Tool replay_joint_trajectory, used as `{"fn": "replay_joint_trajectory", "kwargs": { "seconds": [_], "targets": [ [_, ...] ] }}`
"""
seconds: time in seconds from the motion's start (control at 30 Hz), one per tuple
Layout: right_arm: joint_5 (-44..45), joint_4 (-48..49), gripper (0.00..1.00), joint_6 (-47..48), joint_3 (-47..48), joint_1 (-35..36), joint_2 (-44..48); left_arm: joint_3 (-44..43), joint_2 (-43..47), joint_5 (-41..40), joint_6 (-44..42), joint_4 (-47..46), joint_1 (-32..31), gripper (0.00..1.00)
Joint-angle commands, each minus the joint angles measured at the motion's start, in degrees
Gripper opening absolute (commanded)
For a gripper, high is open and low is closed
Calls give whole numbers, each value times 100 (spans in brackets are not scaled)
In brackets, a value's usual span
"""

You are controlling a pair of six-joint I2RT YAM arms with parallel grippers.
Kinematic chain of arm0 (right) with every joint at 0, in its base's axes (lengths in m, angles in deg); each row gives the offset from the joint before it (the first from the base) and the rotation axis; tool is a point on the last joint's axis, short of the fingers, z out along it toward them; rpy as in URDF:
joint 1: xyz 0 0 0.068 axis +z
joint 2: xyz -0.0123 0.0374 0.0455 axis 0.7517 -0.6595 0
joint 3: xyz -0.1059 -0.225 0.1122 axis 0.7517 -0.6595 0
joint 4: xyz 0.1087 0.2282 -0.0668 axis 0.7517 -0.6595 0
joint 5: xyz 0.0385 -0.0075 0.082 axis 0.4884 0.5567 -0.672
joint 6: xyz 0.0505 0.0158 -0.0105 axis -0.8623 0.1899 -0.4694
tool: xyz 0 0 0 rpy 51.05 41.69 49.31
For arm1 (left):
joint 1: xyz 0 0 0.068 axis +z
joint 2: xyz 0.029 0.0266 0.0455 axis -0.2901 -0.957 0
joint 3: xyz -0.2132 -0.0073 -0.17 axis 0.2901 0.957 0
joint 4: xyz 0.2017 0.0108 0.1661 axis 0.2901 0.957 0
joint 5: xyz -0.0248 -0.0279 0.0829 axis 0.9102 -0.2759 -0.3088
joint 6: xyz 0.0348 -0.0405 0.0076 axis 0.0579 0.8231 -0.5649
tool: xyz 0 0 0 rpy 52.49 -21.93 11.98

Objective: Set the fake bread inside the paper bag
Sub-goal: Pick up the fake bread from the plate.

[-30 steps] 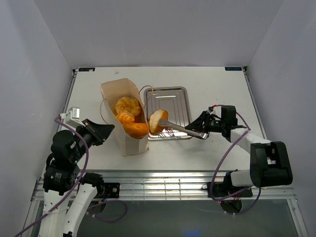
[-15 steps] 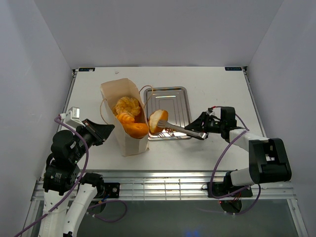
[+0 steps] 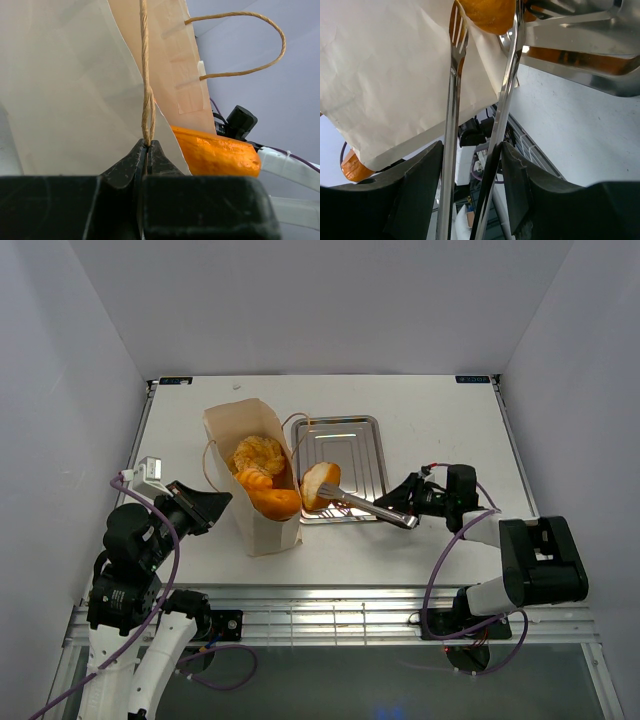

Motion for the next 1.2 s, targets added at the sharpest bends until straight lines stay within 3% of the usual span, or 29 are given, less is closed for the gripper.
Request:
{"fn": "replay_joint_trajectory", "kwargs": {
  "seconds": [0.0, 0.53, 0.83, 1.17],
  "targets": [
    [-165, 695, 56, -300, -69, -8, -29, -131, -3, -4, -70, 90, -16, 0],
    [-121, 1434, 57, -652, -289, -8, -152, -105, 41, -31, -70, 134, -16, 0],
    [142, 407, 57, 156, 36, -8, -126, -122, 50, -31, -62, 152, -25, 0],
    [257, 283, 54, 104, 97, 132, -187, -113, 59, -31, -70, 152, -25, 0]
  ]
}}
